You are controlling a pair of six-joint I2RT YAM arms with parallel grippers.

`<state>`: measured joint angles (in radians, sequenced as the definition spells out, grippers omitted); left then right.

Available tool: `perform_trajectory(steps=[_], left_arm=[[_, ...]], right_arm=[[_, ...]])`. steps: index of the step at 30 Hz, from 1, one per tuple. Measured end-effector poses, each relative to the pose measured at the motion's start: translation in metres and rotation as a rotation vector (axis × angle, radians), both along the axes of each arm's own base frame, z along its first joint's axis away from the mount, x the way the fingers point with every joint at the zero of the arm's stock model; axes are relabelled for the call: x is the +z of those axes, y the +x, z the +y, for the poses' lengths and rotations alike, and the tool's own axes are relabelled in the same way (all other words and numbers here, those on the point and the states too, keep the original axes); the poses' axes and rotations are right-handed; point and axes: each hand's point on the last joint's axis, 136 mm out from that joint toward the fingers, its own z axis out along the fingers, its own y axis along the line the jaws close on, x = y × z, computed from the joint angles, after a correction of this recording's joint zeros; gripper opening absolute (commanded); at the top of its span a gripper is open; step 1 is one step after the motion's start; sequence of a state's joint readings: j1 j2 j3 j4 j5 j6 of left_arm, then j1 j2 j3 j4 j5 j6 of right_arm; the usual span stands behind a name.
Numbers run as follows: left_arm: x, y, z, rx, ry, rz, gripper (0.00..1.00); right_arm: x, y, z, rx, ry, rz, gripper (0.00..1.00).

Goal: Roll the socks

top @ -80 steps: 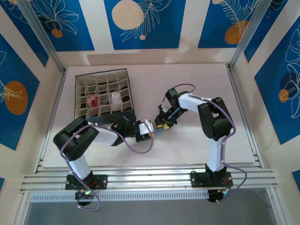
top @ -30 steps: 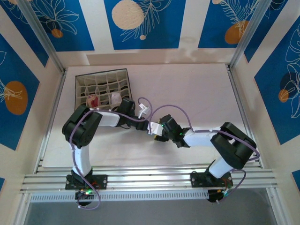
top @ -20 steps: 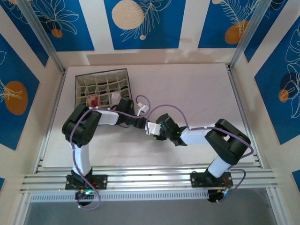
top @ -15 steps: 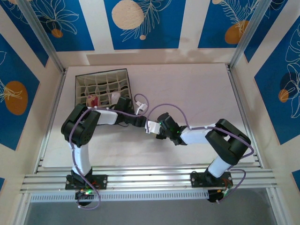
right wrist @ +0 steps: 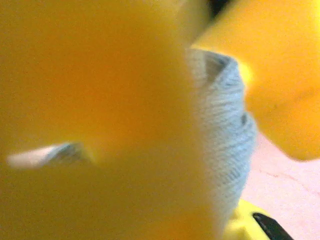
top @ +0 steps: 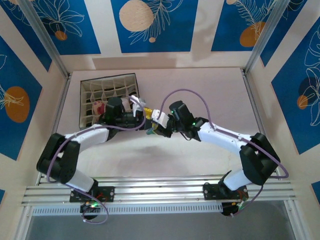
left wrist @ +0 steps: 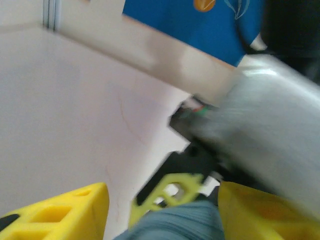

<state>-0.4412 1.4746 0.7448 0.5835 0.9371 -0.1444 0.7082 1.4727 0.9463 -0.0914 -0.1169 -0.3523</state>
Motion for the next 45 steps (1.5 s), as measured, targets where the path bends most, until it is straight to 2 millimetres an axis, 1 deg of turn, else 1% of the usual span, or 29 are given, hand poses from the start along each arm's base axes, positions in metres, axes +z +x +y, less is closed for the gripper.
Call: perform_trajectory(steps=[2, 4, 7, 10, 15, 19, 28, 35, 45], left_arm=[[0.020, -0.006, 0.003, -0.004, -0.019, -0.101, 0.61], [0.033, -0.010, 0.006, -0.005, -0.030, -0.168, 0.61], [0.043, -0.018, 0.009, -0.008, -0.034, -0.238, 0.62], [0.041, -0.025, 0.013, -0.016, -0.028, -0.257, 0.63], [0.032, -0.030, 0.013, -0.041, -0.016, -0.242, 0.63], [0.031, -0.032, 0.013, -0.048, -0.013, -0.243, 0.64], [0.029, -0.040, 0.011, -0.109, -0.021, -0.237, 0.65], [0.035, -0.042, 0.008, -0.158, -0.041, -0.223, 0.65], [0.034, -0.043, 0.007, -0.180, -0.032, -0.198, 0.65]], right_arm=[[0.004, 0.004, -0.004, -0.034, 0.020, 0.082, 0.00], [0.007, 0.007, -0.009, -0.060, 0.042, 0.155, 0.00], [0.016, 0.008, -0.016, -0.081, 0.101, 0.263, 0.00], [0.024, 0.006, -0.019, -0.072, 0.155, 0.341, 0.00], [0.032, -0.013, -0.013, -0.002, 0.209, 0.451, 0.00], [0.041, -0.023, -0.010, 0.041, 0.237, 0.499, 0.00], [0.050, -0.040, -0.010, 0.099, 0.269, 0.573, 0.00], [0.061, -0.044, -0.009, 0.119, 0.282, 0.595, 0.00], [0.065, -0.049, -0.008, 0.138, 0.286, 0.621, 0.00]])
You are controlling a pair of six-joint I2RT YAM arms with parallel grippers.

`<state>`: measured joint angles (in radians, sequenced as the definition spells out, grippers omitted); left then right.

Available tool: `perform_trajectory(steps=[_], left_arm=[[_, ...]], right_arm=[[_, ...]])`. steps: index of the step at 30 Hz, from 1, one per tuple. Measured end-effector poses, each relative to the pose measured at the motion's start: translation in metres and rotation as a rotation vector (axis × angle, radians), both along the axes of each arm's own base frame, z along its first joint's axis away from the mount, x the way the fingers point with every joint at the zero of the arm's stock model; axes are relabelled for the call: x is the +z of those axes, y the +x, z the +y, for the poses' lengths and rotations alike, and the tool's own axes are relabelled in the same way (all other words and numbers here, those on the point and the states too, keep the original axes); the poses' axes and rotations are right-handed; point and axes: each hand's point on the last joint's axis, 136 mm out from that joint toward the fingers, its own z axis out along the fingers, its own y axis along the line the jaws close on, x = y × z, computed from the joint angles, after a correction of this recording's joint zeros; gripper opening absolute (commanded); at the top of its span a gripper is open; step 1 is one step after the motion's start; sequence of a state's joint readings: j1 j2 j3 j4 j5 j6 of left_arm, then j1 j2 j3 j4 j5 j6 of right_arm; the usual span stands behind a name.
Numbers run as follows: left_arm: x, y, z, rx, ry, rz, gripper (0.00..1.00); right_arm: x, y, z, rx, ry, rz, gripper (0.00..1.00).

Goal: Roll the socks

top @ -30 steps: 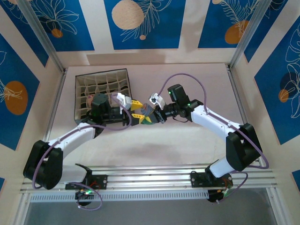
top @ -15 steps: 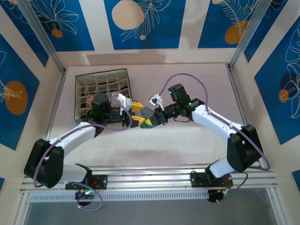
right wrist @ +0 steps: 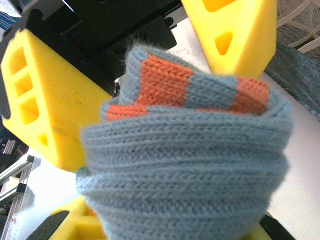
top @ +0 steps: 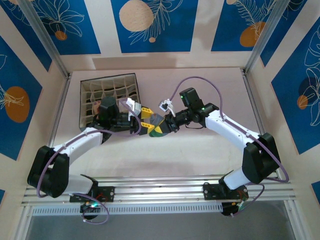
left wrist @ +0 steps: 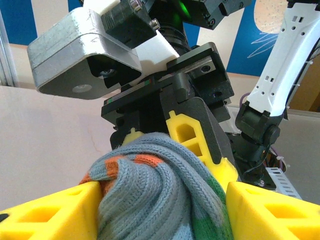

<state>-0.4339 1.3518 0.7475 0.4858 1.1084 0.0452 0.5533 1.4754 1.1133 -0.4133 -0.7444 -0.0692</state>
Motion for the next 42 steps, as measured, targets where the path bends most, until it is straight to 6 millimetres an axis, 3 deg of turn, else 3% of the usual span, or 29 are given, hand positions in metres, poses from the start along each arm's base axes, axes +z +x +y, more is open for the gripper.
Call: perform_trajectory(steps=[35, 38, 40, 42], left_arm=[[-0.013, 0.004, -0.009, -0.062, 0.063, 0.081, 0.64], [-0.016, 0.005, -0.011, -0.059, 0.084, 0.085, 0.48], [-0.018, 0.007, -0.013, -0.055, 0.097, 0.084, 0.23], [-0.019, 0.007, -0.013, -0.057, 0.102, 0.088, 0.00]], right_arm=[[-0.007, 0.003, -0.003, -0.048, -0.107, -0.012, 0.00], [-0.009, 0.004, -0.005, -0.057, -0.122, -0.015, 0.00], [-0.011, 0.005, -0.005, -0.063, -0.133, -0.015, 0.00], [-0.015, 0.007, -0.008, -0.079, -0.155, -0.011, 0.08]])
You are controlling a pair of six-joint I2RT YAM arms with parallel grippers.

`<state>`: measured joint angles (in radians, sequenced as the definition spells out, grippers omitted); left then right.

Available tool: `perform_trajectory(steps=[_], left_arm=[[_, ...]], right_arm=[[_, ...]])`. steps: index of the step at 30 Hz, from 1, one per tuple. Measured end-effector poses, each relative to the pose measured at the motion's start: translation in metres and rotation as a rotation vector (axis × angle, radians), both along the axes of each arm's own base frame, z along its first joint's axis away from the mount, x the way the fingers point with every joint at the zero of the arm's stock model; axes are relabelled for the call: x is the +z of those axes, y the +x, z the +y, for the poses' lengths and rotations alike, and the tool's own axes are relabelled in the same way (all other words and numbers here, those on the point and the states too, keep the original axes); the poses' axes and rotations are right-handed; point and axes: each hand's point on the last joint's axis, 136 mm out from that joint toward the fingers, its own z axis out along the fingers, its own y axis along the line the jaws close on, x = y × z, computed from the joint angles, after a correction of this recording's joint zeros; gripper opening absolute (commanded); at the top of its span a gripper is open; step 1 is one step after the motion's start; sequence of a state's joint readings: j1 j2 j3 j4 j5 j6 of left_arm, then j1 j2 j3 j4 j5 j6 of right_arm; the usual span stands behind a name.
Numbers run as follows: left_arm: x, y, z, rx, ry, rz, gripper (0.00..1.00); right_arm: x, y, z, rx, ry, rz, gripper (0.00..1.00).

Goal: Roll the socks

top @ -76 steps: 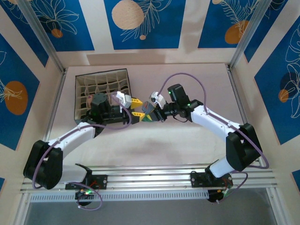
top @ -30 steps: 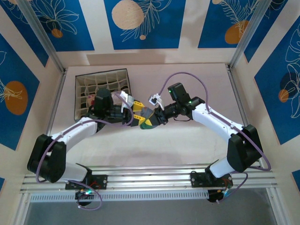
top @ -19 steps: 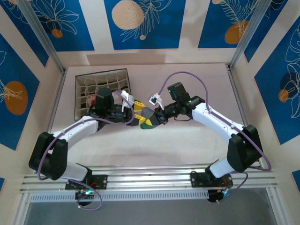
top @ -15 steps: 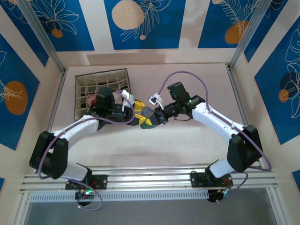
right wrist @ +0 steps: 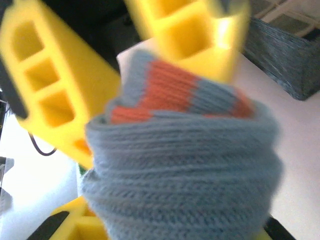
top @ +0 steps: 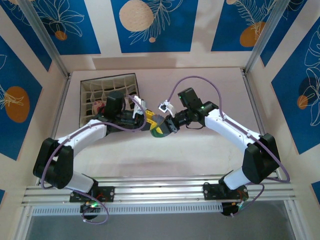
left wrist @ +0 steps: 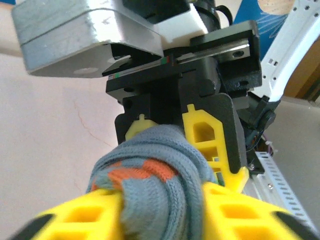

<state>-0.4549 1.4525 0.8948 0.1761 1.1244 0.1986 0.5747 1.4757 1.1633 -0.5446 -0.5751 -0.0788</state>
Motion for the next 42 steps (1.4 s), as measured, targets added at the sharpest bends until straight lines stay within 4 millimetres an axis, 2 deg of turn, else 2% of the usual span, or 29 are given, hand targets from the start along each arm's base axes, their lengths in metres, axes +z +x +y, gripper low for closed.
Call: perform_trajectory(steps=[10, 15, 16, 18, 22, 24, 26, 29, 32, 35, 42], left_arm=[[0.004, 0.006, -0.001, 0.029, -0.025, -0.011, 0.00], [0.005, 0.007, 0.001, 0.043, -0.039, 0.001, 0.00], [0.006, 0.007, 0.001, 0.047, -0.041, 0.001, 0.00], [0.008, 0.008, 0.002, 0.055, -0.046, -0.002, 0.00], [0.013, 0.011, 0.006, 0.072, -0.062, 0.007, 0.00], [0.014, 0.012, 0.007, 0.080, -0.072, 0.016, 0.00], [0.016, 0.013, 0.007, 0.084, -0.083, 0.024, 0.14], [0.019, 0.014, 0.009, 0.094, -0.101, 0.038, 0.43], [0.022, 0.015, 0.012, 0.103, -0.127, 0.047, 0.56], [0.025, 0.014, 0.015, 0.102, -0.155, 0.057, 0.61], [0.028, 0.016, 0.015, 0.097, -0.190, 0.074, 0.62]], right_arm=[[0.001, 0.010, -0.005, -0.038, 0.018, -0.006, 0.44], [0.009, 0.016, -0.005, -0.045, 0.044, -0.048, 0.50], [0.011, 0.017, -0.005, -0.047, 0.048, -0.054, 0.50], [0.013, 0.018, -0.005, -0.047, 0.055, -0.065, 0.43], [0.018, 0.020, -0.005, -0.037, 0.080, -0.079, 0.17], [0.020, 0.021, -0.006, -0.037, 0.092, -0.077, 0.08], [0.022, 0.021, -0.005, -0.034, 0.103, -0.073, 0.00], [0.025, 0.021, -0.004, -0.028, 0.121, -0.074, 0.00], [0.027, 0.023, -0.003, -0.030, 0.130, -0.087, 0.00], [0.028, 0.026, -0.003, -0.037, 0.136, -0.105, 0.00], [0.033, 0.029, 0.000, -0.057, 0.146, -0.127, 0.00]])
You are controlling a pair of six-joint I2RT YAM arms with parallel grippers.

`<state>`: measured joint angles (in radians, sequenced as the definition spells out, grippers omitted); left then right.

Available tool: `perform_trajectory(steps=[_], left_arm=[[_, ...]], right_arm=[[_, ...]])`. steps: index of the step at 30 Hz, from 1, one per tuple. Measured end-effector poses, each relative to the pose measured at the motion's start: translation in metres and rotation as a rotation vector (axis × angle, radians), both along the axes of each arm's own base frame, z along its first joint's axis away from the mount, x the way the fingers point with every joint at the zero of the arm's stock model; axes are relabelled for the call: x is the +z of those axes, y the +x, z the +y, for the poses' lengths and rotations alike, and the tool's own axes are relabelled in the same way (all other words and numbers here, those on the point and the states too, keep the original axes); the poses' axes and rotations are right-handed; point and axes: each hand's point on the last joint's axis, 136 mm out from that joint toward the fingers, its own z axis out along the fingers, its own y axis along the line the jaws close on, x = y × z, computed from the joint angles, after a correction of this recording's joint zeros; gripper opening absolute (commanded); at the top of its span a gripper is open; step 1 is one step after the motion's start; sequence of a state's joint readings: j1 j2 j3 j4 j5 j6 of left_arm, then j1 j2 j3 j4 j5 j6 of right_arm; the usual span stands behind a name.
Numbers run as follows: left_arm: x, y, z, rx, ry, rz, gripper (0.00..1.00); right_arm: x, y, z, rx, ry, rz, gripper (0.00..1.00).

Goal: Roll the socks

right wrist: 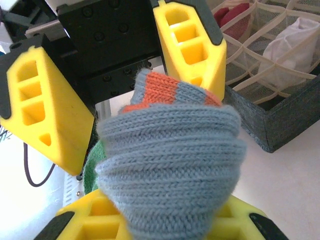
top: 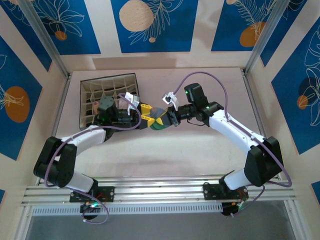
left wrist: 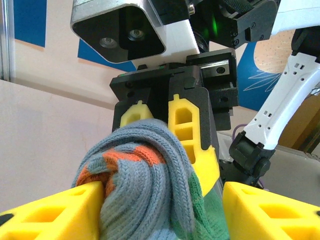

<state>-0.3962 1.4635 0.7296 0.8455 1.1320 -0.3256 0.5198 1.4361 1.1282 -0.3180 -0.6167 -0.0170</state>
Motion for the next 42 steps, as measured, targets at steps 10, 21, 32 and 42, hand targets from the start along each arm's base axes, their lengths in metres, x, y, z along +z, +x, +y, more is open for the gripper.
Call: perform_trajectory(steps=[10, 21, 32, 42], left_arm=[[-0.007, 0.003, 0.001, 0.016, 0.017, 0.032, 0.66], [-0.028, 0.014, 0.001, 0.083, 0.077, 0.123, 0.69], [-0.017, 0.007, -0.002, 0.007, 0.027, 0.099, 0.65], [0.010, -0.019, 0.003, -0.174, -0.058, 0.009, 0.50]], right_arm=[[-0.005, 0.001, 0.002, -0.079, -0.042, -0.093, 0.00], [0.004, 0.006, 0.003, -0.156, -0.026, -0.206, 0.00], [0.040, -0.001, 0.008, -0.092, 0.120, -0.245, 0.00], [0.057, -0.023, 0.016, 0.124, 0.225, -0.156, 0.00]])
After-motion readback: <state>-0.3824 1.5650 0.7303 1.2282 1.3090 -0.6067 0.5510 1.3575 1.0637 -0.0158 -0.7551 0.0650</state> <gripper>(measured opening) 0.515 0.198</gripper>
